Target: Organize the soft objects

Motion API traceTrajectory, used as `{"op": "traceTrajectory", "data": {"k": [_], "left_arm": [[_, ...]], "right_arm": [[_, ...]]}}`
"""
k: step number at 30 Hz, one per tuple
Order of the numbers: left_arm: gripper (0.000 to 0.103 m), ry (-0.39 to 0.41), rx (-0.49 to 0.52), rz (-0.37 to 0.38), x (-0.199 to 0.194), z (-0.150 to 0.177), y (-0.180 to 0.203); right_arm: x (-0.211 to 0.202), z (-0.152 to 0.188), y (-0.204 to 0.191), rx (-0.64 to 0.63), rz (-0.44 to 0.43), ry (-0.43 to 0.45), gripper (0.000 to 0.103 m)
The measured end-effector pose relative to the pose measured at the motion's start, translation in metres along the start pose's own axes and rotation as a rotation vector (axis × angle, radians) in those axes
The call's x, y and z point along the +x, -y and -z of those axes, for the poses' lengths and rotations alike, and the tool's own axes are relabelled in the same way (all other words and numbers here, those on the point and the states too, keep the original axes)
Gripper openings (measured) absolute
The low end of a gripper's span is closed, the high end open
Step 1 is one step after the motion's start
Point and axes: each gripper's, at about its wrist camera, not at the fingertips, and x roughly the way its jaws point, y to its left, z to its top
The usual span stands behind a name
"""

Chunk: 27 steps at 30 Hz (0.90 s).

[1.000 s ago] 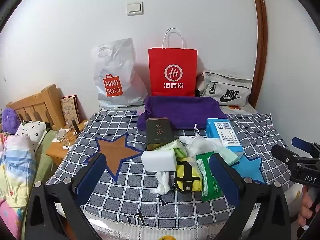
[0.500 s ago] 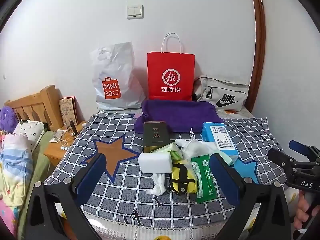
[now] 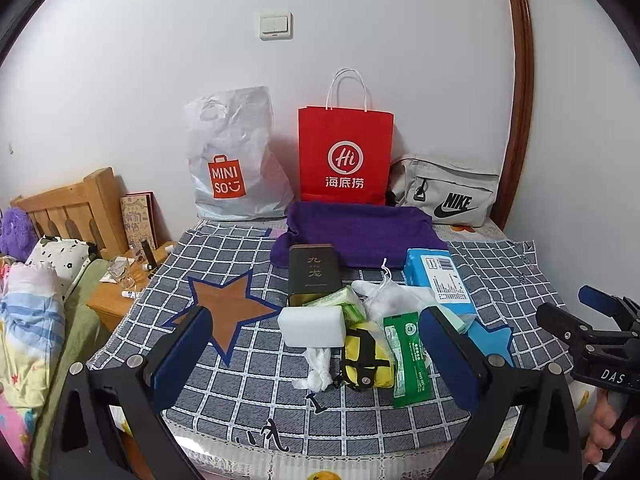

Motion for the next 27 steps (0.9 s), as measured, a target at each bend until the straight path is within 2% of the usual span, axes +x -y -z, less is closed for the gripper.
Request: {"op": "traceTrajectory", "data": {"k": [27], "left_arm": [[0.103, 0.007, -0.003, -0.005, -0.0012, 0.0018, -0.0027]], "right_arm": [[-0.0062, 0.0006, -0.0034, -0.006, -0.007, 0.015, 0.103]]}}
